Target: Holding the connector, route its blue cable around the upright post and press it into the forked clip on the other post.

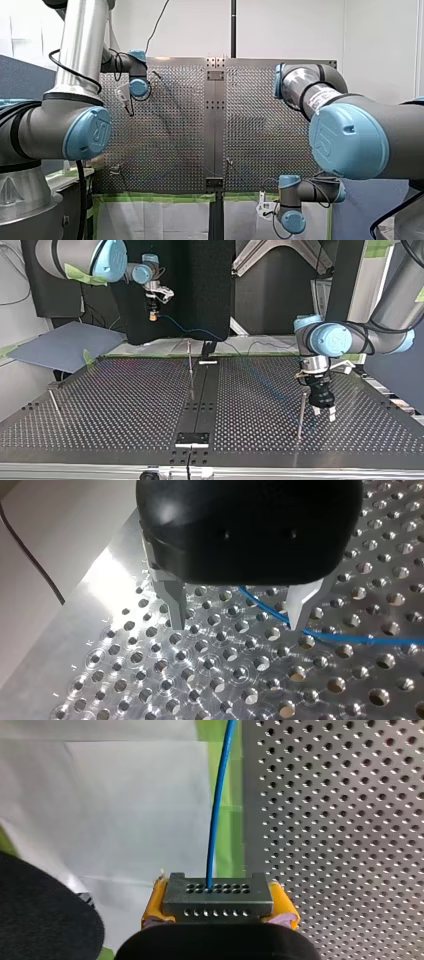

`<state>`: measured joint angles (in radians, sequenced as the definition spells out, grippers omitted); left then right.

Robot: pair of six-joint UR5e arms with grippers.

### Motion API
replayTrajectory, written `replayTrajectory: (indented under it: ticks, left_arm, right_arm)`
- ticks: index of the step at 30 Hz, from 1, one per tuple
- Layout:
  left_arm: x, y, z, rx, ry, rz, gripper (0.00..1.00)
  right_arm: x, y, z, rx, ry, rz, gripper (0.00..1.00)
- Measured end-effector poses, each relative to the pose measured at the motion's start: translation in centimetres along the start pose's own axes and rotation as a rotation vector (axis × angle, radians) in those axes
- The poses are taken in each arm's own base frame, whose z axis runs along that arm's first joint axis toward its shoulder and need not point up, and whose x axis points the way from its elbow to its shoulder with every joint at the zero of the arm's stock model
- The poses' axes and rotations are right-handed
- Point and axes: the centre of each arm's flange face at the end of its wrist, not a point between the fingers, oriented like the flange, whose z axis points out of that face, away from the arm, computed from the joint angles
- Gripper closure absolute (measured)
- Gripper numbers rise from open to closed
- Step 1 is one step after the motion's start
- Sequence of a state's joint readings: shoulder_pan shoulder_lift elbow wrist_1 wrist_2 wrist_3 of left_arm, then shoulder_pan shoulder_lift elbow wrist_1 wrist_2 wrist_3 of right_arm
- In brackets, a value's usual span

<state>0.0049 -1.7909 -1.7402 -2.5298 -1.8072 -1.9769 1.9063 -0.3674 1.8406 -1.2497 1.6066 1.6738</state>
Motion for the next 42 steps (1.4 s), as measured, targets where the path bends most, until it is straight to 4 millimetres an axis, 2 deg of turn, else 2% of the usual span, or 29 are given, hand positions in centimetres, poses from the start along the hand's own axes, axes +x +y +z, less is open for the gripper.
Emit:
replayTrajectory:
  ticks: [7, 17, 20, 28, 37, 42]
  left_arm:
    - [0.0, 0.1, 0.0, -0.001, 0.0, 0.0, 0.01]
    - [0.0, 0.1, 0.0, -0.001, 0.0, 0.0, 0.01]
    - [0.0, 0.1, 0.0, -0.002, 0.0, 0.0, 0.01]
    - [0.0, 0.1, 0.0, -0.001, 0.002, 0.0, 0.01]
    - [0.0, 0.1, 0.0, -0.001, 0.0, 0.0, 0.01]
    - [0.0, 0.1, 0.0, -0.002, 0.0, 0.0, 0.01]
  right_arm:
    - [-3.3, 0.1, -1.1, 0.001, -0.046, -0.006, 1.0]
    - [-8.0, 0.3, -3.6, 0.001, -0.129, -0.018, 1.0]
    - [-8.7, 0.4, -4.0, 0.001, -0.143, -0.031, 1.0]
    - [-8.4, 0.7, -3.8, -0.001, -0.143, -0.055, 1.0]
    - [-5.3, 0.0, -2.6, 0.021, -0.14, -0.057, 1.0]
    - [-3.8, -0.2, -3.3, 0.019, -0.164, -0.058, 1.0]
